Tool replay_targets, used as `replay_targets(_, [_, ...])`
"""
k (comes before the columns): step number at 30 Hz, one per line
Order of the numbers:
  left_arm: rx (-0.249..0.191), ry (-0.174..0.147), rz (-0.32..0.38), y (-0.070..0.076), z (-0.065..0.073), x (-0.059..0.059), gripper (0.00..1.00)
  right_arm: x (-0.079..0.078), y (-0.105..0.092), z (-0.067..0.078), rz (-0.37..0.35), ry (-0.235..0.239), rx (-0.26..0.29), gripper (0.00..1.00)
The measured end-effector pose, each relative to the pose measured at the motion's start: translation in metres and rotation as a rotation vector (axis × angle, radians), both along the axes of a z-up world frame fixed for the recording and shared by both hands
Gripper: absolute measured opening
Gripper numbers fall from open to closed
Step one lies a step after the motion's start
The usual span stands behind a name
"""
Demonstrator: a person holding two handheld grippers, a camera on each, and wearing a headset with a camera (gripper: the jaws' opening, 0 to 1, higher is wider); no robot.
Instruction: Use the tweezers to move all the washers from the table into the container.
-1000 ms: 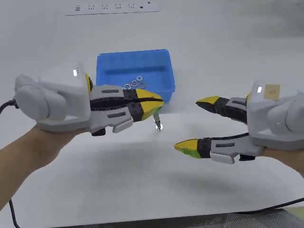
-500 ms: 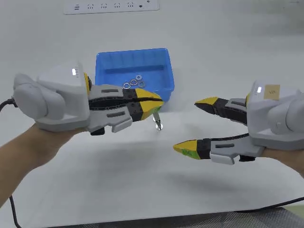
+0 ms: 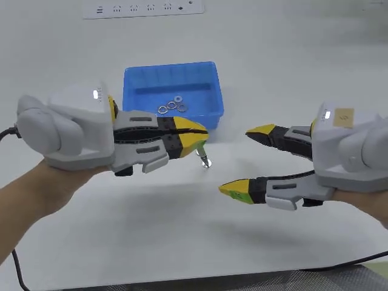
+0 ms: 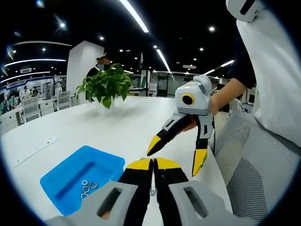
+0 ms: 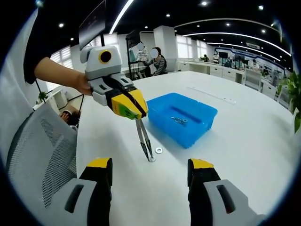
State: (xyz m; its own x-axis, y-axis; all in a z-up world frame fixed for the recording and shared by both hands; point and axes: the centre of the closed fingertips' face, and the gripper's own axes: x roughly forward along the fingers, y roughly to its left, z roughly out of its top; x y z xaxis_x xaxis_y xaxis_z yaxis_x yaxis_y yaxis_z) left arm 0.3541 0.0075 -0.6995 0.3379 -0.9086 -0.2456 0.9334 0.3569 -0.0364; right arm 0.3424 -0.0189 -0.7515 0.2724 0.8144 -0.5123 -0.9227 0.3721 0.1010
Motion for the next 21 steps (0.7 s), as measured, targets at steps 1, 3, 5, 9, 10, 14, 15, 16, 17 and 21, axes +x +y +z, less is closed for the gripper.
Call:
replay_targets(1, [0.001, -0.001, -0.001, -0.0003, 0.0001, -0.0001, 0.05, 0.0003, -0.0008, -0.0002, -0.003, 0.001, 0.0, 0.66])
replay_targets(3, [-0.003, -0.003, -0.001, -0.0009, 0.0014, -0.0002, 0.05, 0.0007, -0.0017, -0.0002, -0.007, 0.002, 0.001, 0.66])
replay_targets(5, [-0.003, -0.006, -0.003, -0.0014, 0.002, -0.0007, 0.05, 0.0005, -0.0019, 0.0001, -0.01, 0.003, 0.004, 0.66])
replay_targets(9, [0.017, -0.014, -0.011, -0.0018, -0.0009, -0.0019, 0.05, -0.0005, -0.0008, 0.0003, -0.009, 0.004, 0.005, 0.65])
replay_targets(10, [0.019, -0.018, -0.011, -0.0017, -0.0007, -0.0019, 0.05, -0.0007, -0.0003, 0.0005, -0.009, 0.005, 0.007, 0.65])
replay_targets(14, [0.038, -0.029, -0.016, -0.0015, -0.0019, -0.0028, 0.05, -0.0016, 0.0008, 0.0, -0.005, 0.006, 0.007, 0.65])
replay_targets(15, [0.04, -0.032, -0.023, -0.0018, -0.0018, -0.0037, 0.05, -0.0017, 0.0011, 0.0, -0.004, 0.006, 0.007, 0.65])
replay_targets(16, [0.044, -0.029, -0.029, -0.0022, -0.0016, -0.0051, 0.05, -0.0018, 0.0013, 0.0, -0.003, 0.007, 0.008, 0.65])
replay_targets(17, [0.052, -0.032, -0.038, -0.0033, -0.0016, -0.0067, 0.05, -0.0016, 0.0017, 0.0005, -0.004, 0.007, 0.01, 0.65])
replay_targets(21, [0.126, -0.048, -0.047, -0.0035, -0.0036, -0.0054, 0.05, -0.001, 0.0049, 0.0011, -0.001, 0.006, 0.016, 0.65])
